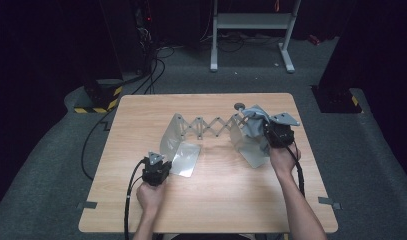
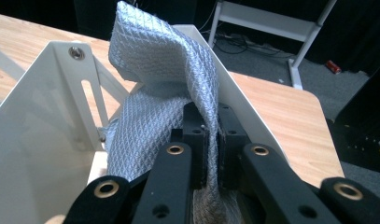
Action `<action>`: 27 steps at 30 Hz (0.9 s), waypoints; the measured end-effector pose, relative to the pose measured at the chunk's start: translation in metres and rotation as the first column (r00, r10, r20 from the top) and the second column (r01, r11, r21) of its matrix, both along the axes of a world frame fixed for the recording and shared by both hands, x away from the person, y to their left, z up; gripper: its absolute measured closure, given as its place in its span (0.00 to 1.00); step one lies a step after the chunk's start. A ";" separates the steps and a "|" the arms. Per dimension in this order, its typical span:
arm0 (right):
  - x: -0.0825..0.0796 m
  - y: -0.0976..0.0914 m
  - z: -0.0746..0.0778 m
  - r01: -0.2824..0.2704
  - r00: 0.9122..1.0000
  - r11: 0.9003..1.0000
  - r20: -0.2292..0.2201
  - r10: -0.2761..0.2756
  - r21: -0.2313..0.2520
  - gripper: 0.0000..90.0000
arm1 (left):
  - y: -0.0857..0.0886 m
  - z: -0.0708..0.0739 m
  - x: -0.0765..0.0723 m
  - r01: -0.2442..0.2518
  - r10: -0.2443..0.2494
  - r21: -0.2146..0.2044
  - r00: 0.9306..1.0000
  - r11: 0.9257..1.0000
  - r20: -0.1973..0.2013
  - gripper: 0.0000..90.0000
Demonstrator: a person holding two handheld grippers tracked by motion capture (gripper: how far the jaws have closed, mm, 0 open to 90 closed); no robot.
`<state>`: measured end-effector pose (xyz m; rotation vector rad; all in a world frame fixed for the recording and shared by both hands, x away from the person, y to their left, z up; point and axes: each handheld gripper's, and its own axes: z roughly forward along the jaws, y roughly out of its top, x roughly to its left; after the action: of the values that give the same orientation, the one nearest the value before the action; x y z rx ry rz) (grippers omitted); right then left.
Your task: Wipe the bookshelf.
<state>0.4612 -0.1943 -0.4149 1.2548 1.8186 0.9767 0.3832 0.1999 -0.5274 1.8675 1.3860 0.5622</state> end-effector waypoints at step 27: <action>0.027 0.011 -0.089 -0.030 0.970 0.993 -0.245 0.001 -0.114 0.95 | 0.001 0.000 0.000 0.002 -0.002 -0.010 1.000 1.000 -0.002 0.98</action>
<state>0.4879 -0.1833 -0.5037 1.3372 2.0450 0.7365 0.3835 0.2006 -0.5275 1.8615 1.3856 0.5518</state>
